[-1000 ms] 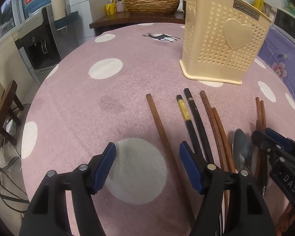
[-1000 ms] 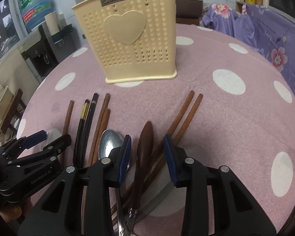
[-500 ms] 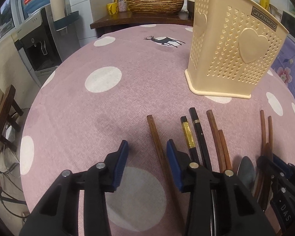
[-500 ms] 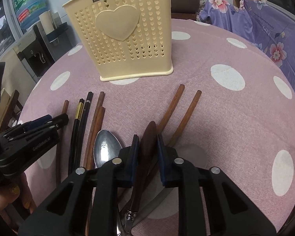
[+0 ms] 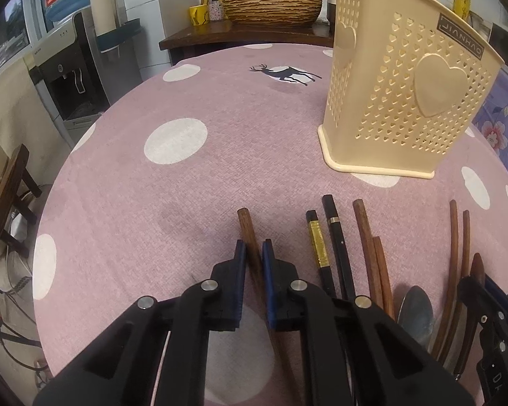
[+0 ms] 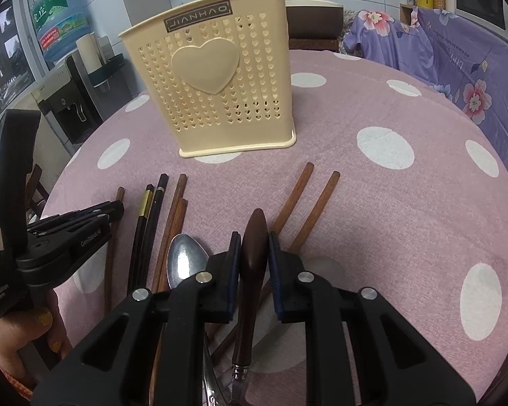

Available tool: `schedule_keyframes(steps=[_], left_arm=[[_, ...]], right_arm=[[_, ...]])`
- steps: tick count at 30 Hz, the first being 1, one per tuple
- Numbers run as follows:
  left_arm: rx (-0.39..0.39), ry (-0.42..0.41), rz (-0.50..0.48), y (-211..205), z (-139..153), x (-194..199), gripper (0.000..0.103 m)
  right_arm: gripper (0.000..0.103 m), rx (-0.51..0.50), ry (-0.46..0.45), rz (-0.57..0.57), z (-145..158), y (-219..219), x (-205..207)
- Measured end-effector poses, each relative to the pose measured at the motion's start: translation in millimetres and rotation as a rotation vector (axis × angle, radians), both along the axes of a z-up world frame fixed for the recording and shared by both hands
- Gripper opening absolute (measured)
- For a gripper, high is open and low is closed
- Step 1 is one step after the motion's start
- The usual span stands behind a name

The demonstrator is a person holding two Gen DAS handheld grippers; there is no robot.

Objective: Organize utensils
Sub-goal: 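Grasp a wooden chopstick with the left gripper while the right grasps the wooden-handled spoon, then carry both utensils to the beige holder and insert the chopstick with the left gripper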

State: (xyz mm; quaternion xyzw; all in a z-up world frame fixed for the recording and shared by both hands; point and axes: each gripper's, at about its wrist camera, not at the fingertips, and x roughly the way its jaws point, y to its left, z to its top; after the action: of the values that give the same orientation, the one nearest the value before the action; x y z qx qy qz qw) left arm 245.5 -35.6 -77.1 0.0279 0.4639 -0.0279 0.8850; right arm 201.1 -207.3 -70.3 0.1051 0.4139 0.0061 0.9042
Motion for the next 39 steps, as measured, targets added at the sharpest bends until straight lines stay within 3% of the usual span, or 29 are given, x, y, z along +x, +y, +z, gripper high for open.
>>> schedule_keyframes(steps=[5,9,15,21,35,39], left_arm=[[-0.06,0.001,0.007,1.4,1.1,1.0,0.009],[-0.072,-0.046,-0.013,-3.2,10.7,-5.6,0.009],[-0.176,-0.174,-0.021,8.8,61.9,-18.2,0.008],[-0.19,-0.338,-0.023,18.3,115.6,-36.8,0.008],[-0.24,-0.448,-0.013,35.3,145.4,-68.9,0.008],[-0.25,-0.48,-0.014,38.2,156.9,-70.1,0.008]], right_arm=[[0.017,0.002,-0.049,-0.025,6.8,-9.9,-9.1],[0.017,-0.015,-0.122,-0.048,20.2,-24.4,-20.7],[0.016,-0.016,-0.234,-0.081,49.5,-55.7,-41.5],[0.016,-0.04,-0.321,-0.111,76.5,-78.9,-61.5],[0.016,-0.171,-0.454,-0.127,105.1,-73.7,-108.1],[0.016,-0.151,-0.462,-0.125,113.9,-78.9,-106.8]])
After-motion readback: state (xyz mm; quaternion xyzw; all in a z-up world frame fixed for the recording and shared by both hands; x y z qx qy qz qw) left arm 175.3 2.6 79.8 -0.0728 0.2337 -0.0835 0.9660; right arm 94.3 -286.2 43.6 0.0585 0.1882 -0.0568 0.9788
